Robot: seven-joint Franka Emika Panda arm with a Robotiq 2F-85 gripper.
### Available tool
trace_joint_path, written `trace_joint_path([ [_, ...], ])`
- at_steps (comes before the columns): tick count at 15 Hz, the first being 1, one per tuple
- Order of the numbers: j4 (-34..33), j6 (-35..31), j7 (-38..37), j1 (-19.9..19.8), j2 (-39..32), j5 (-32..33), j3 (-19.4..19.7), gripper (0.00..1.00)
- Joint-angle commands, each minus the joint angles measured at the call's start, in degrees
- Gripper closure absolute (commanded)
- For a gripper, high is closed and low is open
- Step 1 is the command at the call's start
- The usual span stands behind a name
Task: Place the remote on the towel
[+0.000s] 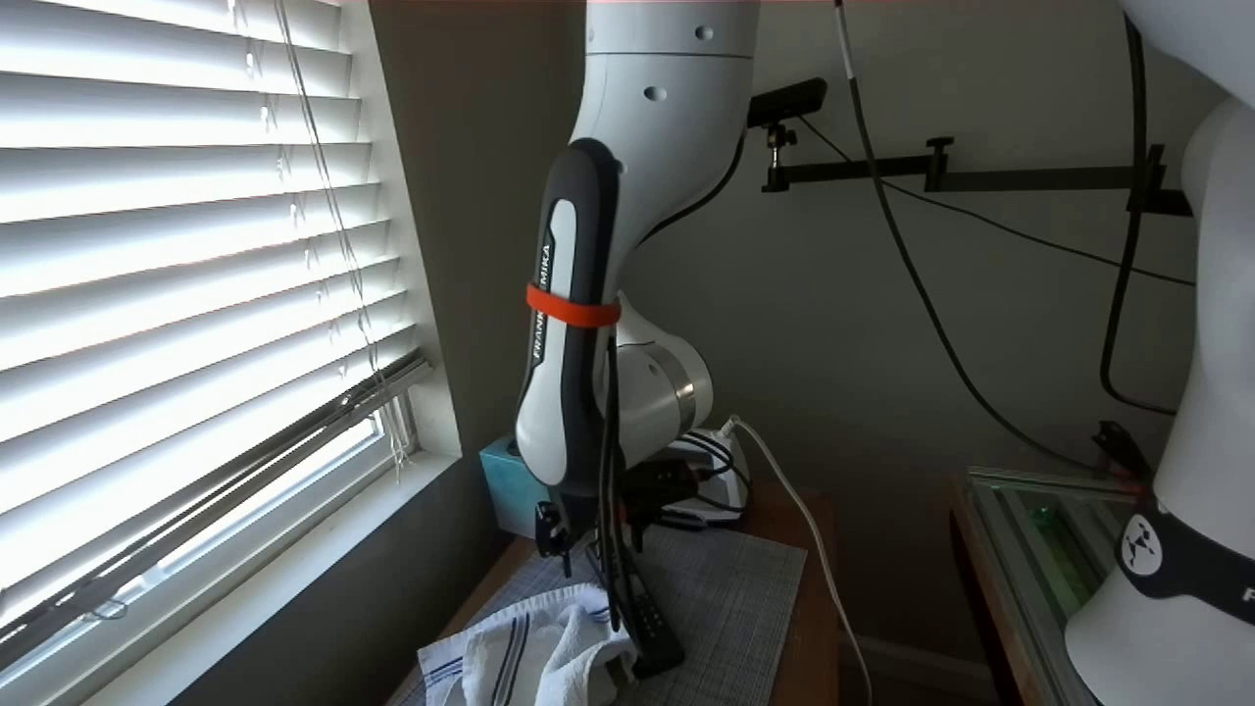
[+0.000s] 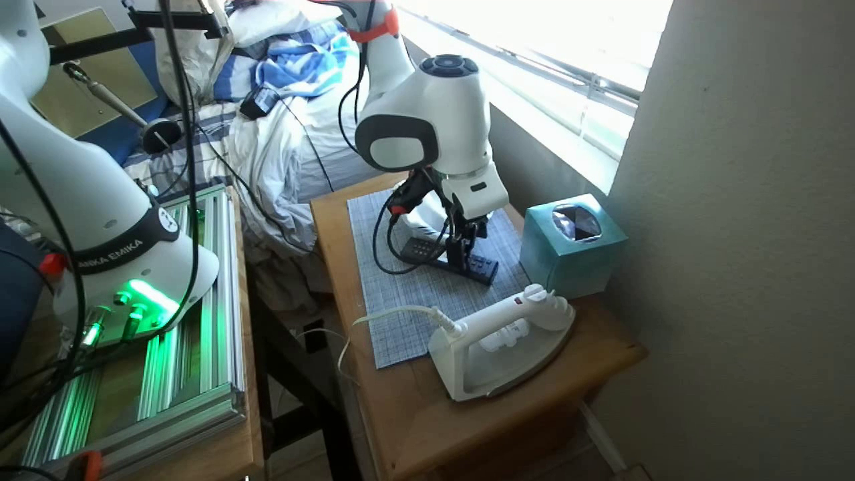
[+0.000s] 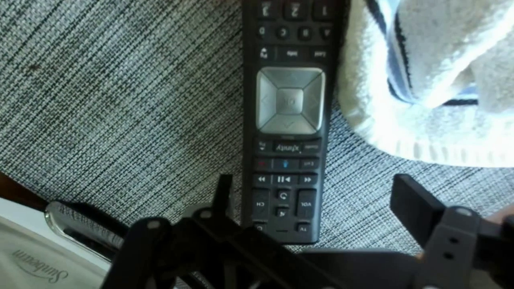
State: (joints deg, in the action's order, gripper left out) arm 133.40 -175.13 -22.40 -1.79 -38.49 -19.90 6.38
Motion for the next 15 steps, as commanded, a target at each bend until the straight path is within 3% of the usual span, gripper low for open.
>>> trace_joint_path([
  [1, 2.58, -1.94, -0.85, -0.02, 0.94, -1.14, -0.02, 0.00],
  [12, -0.60, -0.44, -1.23, 1.26, -2.90, -0.50, 0.87, 0.00],
  [14, -1.26, -0.25, -1.27, 1.19, -3.77, -0.55, 0.91, 0.26],
  [15, -1.44, -0.22, -1.33, 1.29, -4.04, -0.56, 1.01, 0.34],
])
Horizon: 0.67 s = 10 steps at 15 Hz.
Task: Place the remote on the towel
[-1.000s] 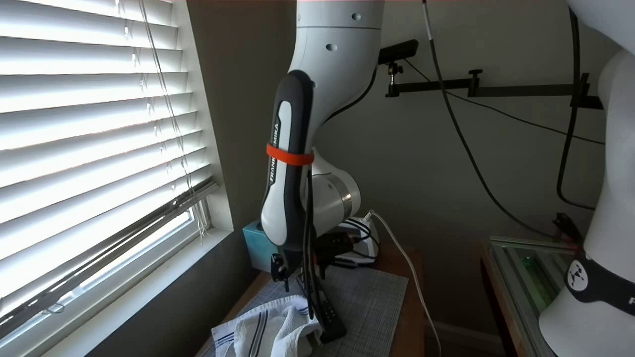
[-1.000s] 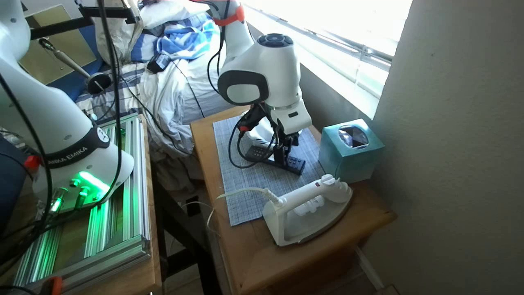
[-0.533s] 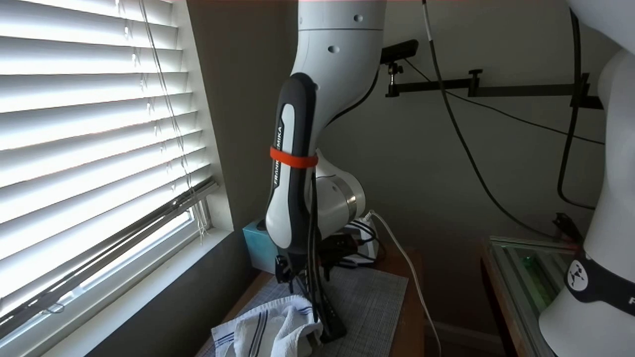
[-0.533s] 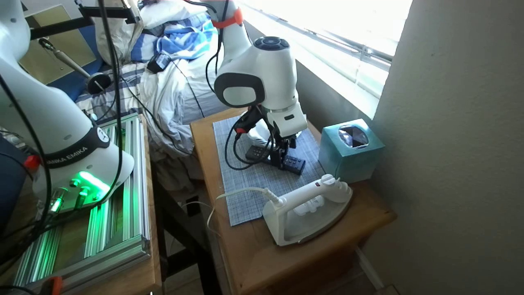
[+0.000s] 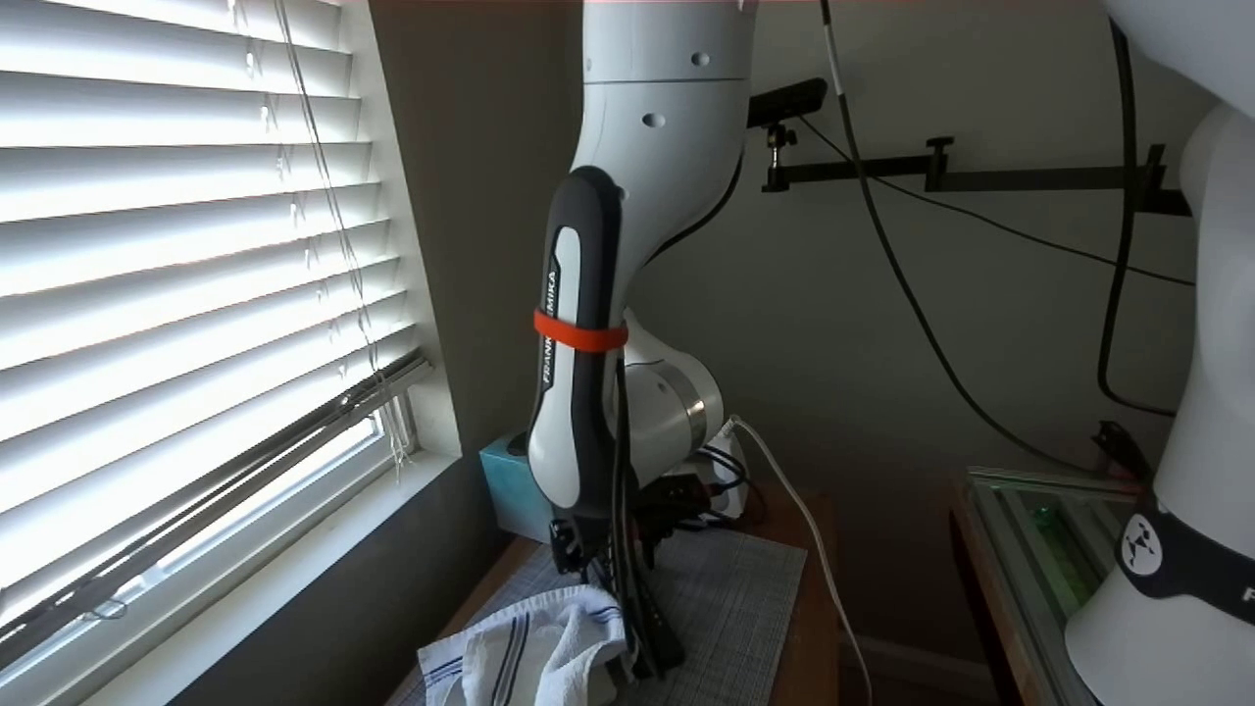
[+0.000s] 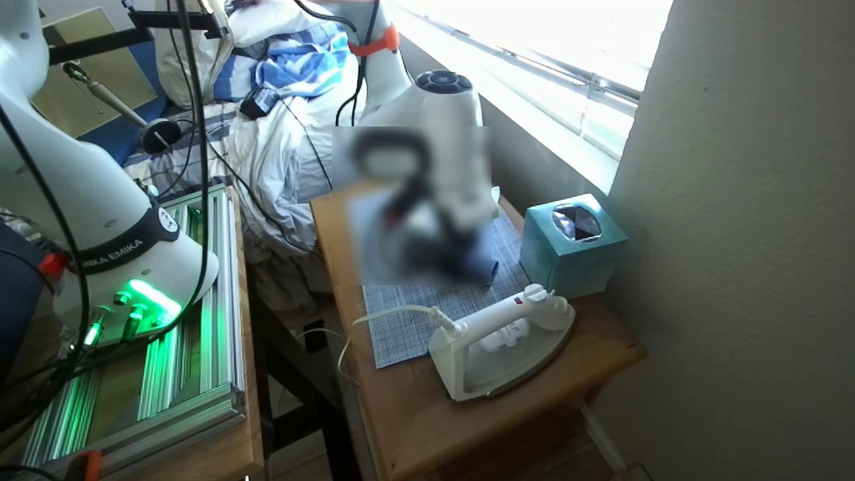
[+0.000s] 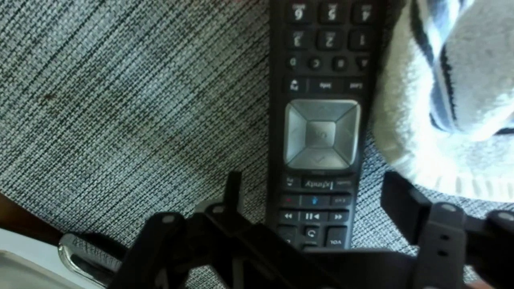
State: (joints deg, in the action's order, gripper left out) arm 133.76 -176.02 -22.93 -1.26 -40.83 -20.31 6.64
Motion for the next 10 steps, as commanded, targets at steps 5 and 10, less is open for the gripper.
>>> trace_joint_path([
  [5, -1.12, -0.21, -0.71, 0.63, -0.37, -0.43, 0.73, 0.69],
  [10, 0.85, 4.15, -0.62, -0.95, 4.83, -0.44, 1.94, 0.71],
])
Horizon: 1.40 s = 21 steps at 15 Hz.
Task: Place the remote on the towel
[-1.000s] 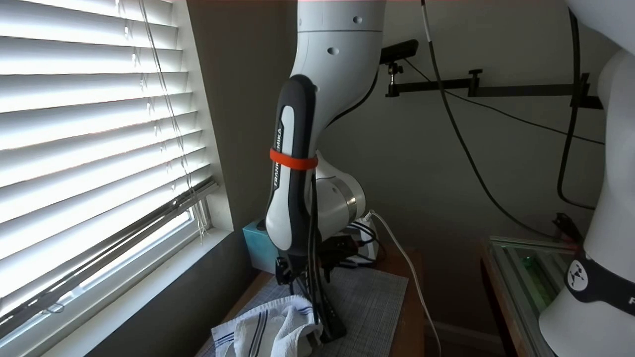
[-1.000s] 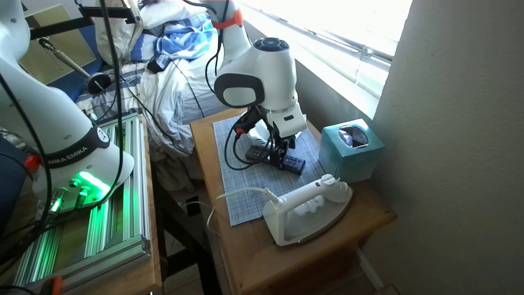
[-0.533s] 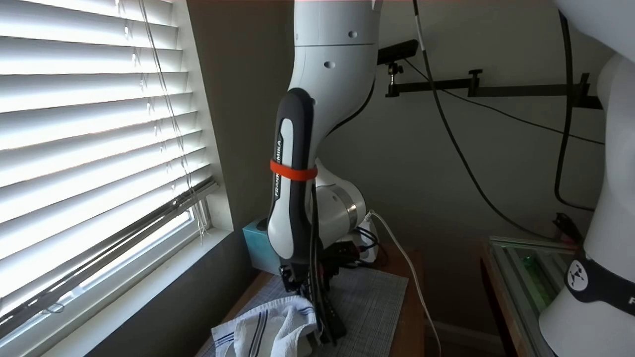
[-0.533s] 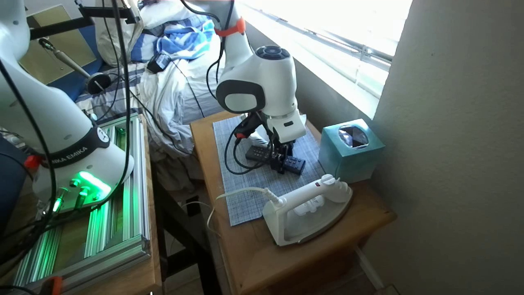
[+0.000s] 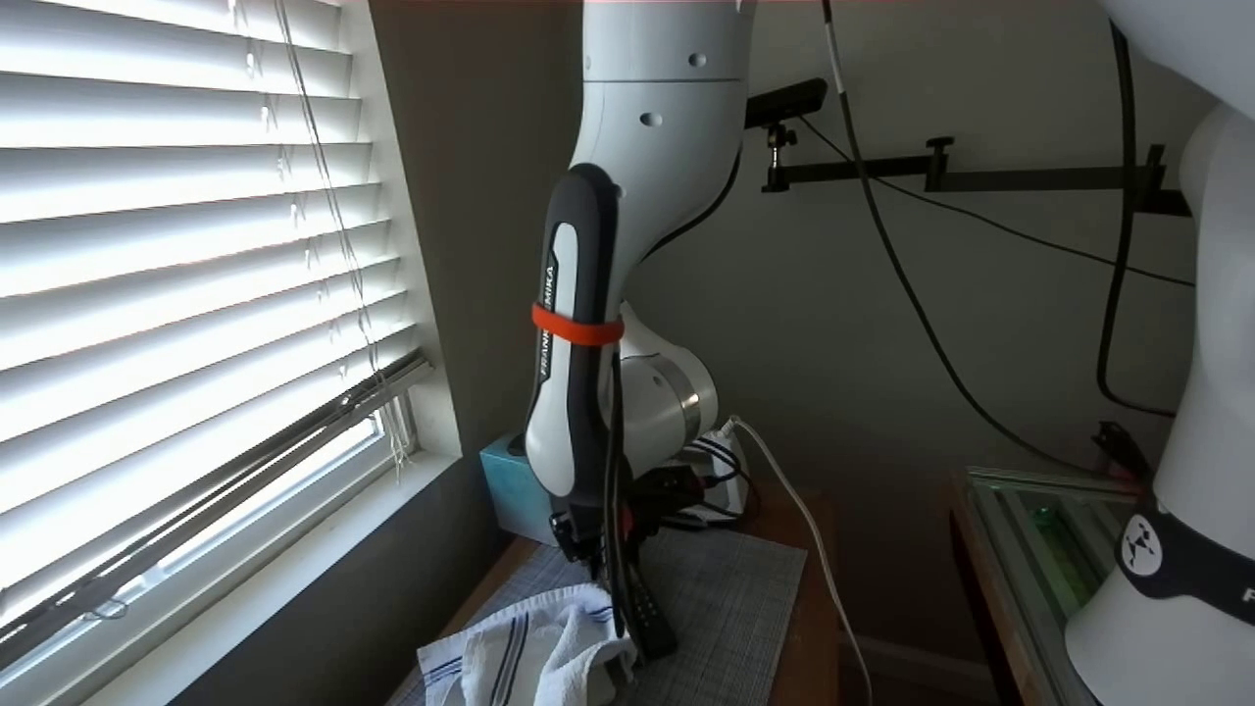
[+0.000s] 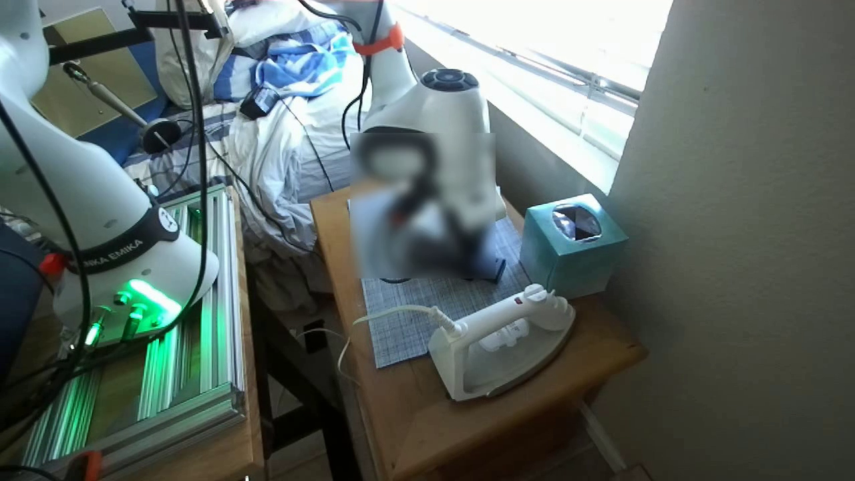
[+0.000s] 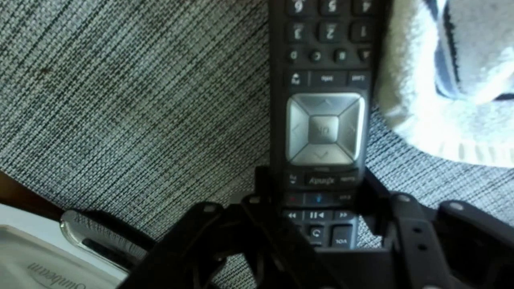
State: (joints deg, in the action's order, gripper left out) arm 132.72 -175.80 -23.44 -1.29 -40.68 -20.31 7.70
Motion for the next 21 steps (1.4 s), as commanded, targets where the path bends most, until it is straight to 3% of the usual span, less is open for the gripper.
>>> trace_joint_path([
  [1, 2.16, 6.48, 0.60, -1.93, 6.24, -0.06, 0.78, 0.71],
  [7, 0.99, 24.47, 5.40, -7.63, 13.03, -0.50, -2.03, 0.71],
  [15, 3.21, 23.34, 2.54, -0.37, 15.77, 1.24, -4.04, 0.71],
  [21, -0.67, 22.11, 0.36, 4.67, 13.91, 3.19, -4.38, 0.71],
])
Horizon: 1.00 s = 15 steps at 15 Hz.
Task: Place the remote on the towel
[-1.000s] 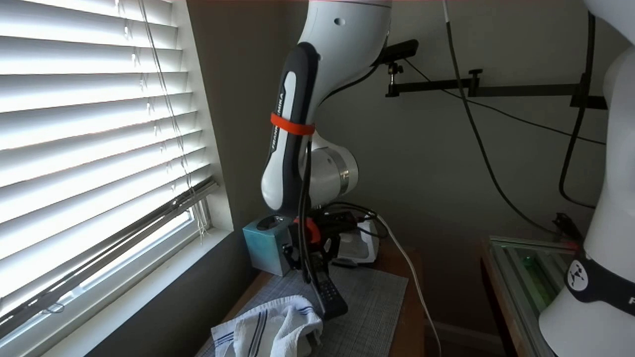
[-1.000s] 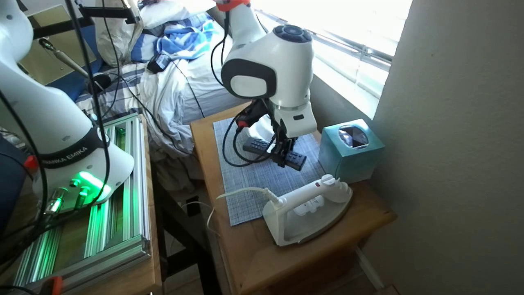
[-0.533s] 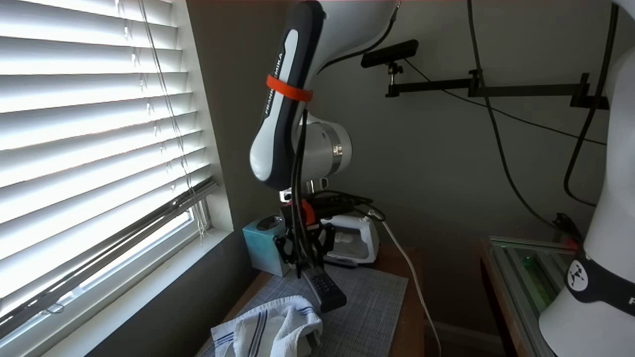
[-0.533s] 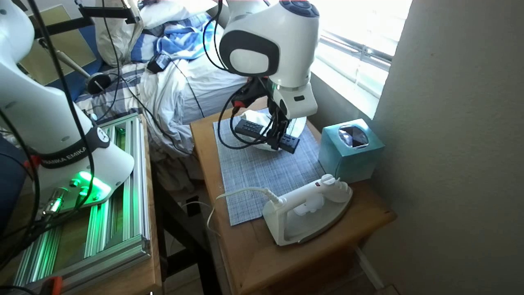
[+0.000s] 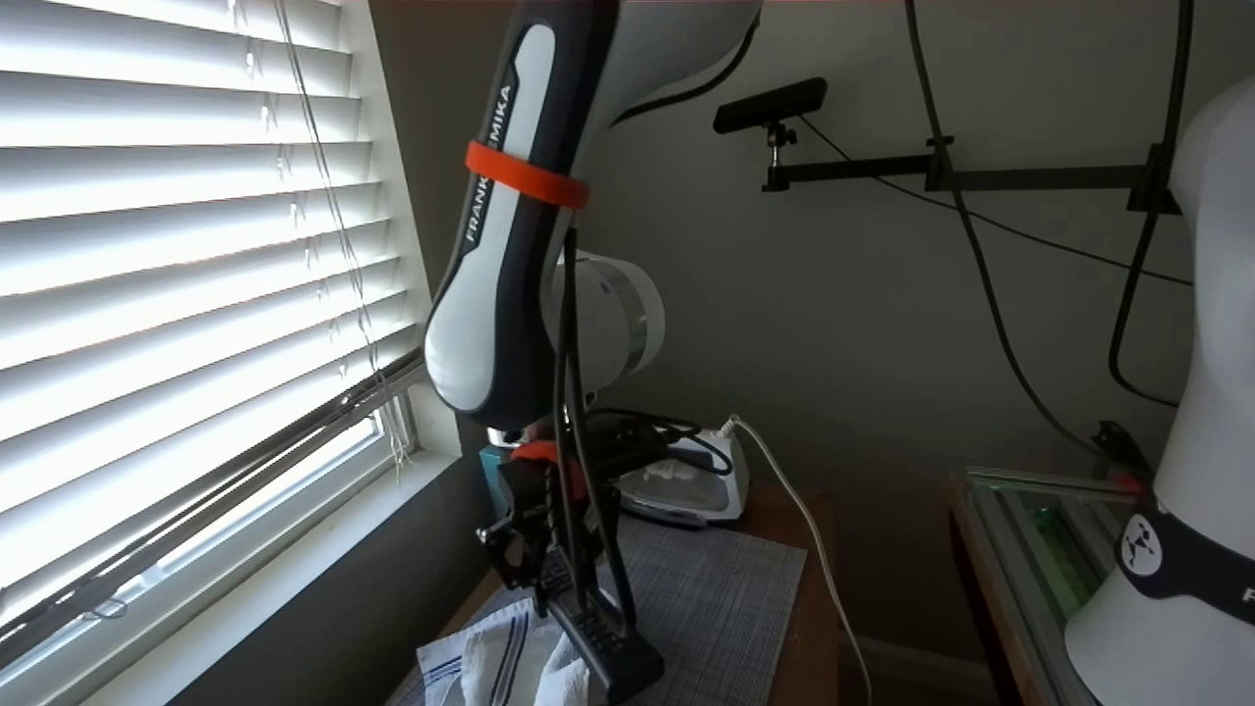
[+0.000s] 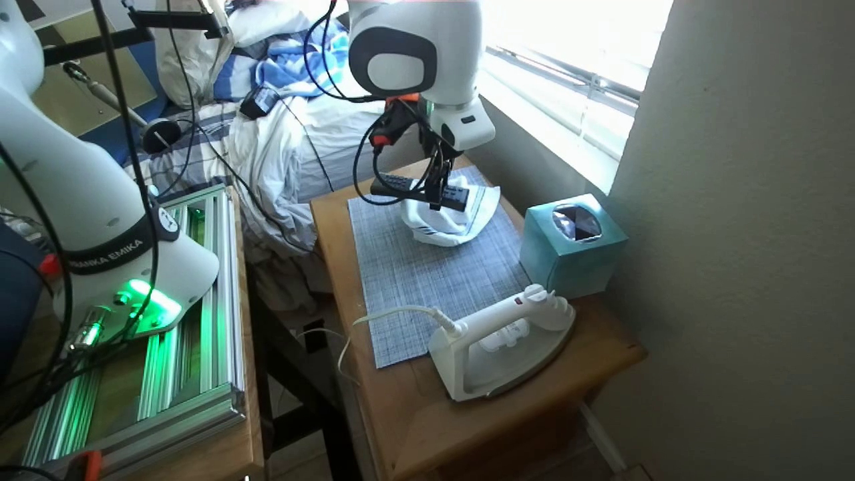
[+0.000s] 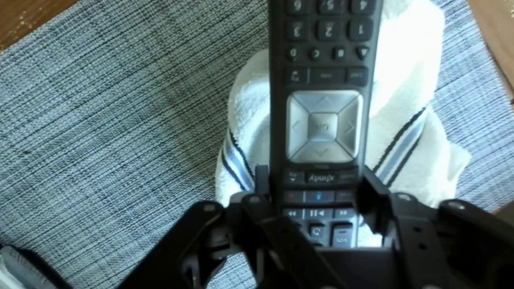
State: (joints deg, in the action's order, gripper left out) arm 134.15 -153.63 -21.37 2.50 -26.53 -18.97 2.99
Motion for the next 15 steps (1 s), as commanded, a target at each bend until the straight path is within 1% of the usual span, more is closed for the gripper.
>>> trace_joint_path([
  [1, -2.87, 0.51, -1.79, 1.15, -0.47, 1.92, 0.26, 0.71],
  [5, -5.40, 0.04, -2.79, 2.03, -3.77, 3.02, 0.67, 0.71],
  [8, -7.14, -2.61, -1.59, 1.35, -7.15, 2.16, -0.04, 0.71],
  [11, -8.63, -3.98, -2.41, 2.53, -10.31, 3.01, 0.80, 0.71],
  [15, -10.51, -3.24, -2.57, 3.52, -13.58, 3.58, 1.19, 0.71],
])
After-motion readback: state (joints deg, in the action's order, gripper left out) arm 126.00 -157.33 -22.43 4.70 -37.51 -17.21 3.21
